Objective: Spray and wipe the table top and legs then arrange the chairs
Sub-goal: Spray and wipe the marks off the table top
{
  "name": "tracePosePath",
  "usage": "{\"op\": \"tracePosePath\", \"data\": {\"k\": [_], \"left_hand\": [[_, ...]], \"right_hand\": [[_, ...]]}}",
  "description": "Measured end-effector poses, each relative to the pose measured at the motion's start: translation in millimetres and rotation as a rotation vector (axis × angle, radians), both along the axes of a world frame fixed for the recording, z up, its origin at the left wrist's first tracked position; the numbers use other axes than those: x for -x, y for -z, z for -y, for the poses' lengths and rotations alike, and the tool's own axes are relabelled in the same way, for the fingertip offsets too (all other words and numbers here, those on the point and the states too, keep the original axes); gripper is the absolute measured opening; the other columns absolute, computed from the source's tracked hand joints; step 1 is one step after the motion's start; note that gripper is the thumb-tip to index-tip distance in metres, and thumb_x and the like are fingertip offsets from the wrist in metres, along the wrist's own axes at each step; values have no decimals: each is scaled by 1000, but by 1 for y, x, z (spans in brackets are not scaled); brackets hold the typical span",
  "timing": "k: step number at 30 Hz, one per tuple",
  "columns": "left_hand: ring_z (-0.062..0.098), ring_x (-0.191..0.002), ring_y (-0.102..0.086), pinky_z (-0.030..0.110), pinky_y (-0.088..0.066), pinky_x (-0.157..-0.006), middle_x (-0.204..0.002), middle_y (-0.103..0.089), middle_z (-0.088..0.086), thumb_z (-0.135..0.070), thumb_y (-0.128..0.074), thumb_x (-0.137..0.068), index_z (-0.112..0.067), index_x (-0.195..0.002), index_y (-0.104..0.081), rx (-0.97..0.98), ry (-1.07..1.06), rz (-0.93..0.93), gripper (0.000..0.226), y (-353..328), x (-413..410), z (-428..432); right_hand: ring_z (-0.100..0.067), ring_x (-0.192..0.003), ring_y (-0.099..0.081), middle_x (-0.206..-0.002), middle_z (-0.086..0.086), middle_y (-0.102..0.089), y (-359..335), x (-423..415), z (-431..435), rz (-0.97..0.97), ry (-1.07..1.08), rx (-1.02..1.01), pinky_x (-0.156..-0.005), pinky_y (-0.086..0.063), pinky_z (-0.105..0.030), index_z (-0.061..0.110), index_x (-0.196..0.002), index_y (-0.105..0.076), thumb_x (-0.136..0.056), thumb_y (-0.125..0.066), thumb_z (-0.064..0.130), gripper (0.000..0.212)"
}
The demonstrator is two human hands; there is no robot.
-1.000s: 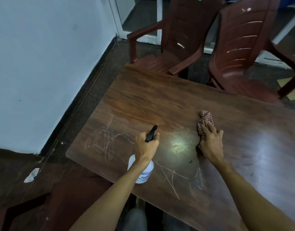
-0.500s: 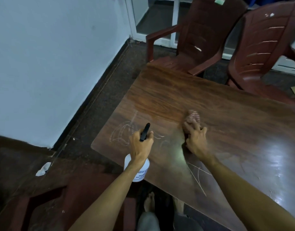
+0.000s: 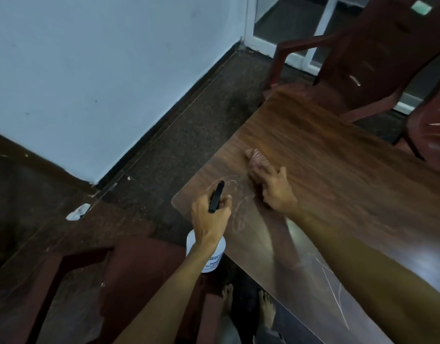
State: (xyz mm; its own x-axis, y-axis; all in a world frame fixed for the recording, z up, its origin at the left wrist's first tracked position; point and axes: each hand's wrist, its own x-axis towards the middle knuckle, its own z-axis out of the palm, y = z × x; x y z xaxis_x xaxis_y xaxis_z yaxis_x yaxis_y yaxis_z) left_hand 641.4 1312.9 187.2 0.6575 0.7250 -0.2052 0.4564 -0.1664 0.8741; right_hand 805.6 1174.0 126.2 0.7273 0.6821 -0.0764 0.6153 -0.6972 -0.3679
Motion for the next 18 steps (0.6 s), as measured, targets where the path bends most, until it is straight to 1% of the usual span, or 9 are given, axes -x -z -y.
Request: {"op": "tracePosePath", "data": {"k": [2,3,5,7,10,12,13,15,18], "left_hand": [[11,-43,-47,27,-41,-48,-48,-51,-2,-19,-77,-87,-12,-61,-59,3,-25,14,33,5,4,-11],[14,-44,-48,30,-42,-48,-48,-52,2,-20,-77,-87,-10,-61,-60,-4,-40,16,33,7,5,-17],[14,-43,-49,32,-43,-47,-48,-52,4,-20,-77,-87,-9,-60,-58,-24,-55,24,35,9,7,-24],[14,-44,-49,27,-42,-47,-49,-51,2,-17,-78,-86,-10,-60,-58,-65,-67,38,33,9,6,-32],[19,-50,-55,24,-44,-50,-54,-57,4,-16,-76,-86,-8,-70,-66,-96,-50,43,21,11,5,-44],[13,-47,-51,15,-38,-50,-51,-52,-2,-13,-74,-86,-13,-66,-61,-135,-43,47,24,13,6,-49],[10,-46,-48,12,-36,-51,-51,-49,-6,-12,-73,-86,-16,-65,-59,-143,-34,39,26,13,8,-50],[6,-48,-48,10,-37,-53,-52,-49,-9,-12,-73,-88,-18,-70,-64,-142,-26,36,21,8,13,-49],[1,-58,-58,8,-40,-60,-61,-58,-13,-13,-72,-89,-20,-91,-74,-166,-6,46,8,0,22,-45]], "right_hand": [[-34,-108,-35,-150,-14,-41,-4,-20,-27,-8,173,4,-95,-37,-49,16,-141,-52,-74,-56,-5,71],[-36,-108,-36,-149,-12,-40,-5,-17,-42,-6,169,25,-94,-40,-49,19,-142,-50,-73,-56,-3,72],[-34,-103,-38,-150,-6,-37,-1,5,-59,2,-11,89,-85,-43,-42,24,-145,-44,-69,-57,0,81],[-27,-99,-33,-153,-3,-32,5,13,-63,-20,-194,108,-77,-40,-36,26,-152,-33,-70,-59,1,89],[-32,-108,-33,-158,-5,-24,0,-34,-83,-19,-25,85,-87,-39,-39,26,-156,-24,-80,-55,0,86],[-40,-114,-35,-155,-11,-28,-7,-46,-95,30,60,147,-95,-36,-45,22,-154,-30,-83,-56,5,77],[-38,-112,-36,-151,-10,-32,-6,-36,-99,29,39,149,-93,-38,-49,23,-152,-34,-83,-57,6,75],[-33,-108,-34,-147,-6,-34,-1,9,-98,-4,-107,82,-86,-45,-53,25,-150,-38,-80,-58,5,75],[-34,-116,-34,-155,-5,-31,14,69,-81,7,-388,28,-90,-43,-47,27,-150,-40,-77,-60,7,78]]}}
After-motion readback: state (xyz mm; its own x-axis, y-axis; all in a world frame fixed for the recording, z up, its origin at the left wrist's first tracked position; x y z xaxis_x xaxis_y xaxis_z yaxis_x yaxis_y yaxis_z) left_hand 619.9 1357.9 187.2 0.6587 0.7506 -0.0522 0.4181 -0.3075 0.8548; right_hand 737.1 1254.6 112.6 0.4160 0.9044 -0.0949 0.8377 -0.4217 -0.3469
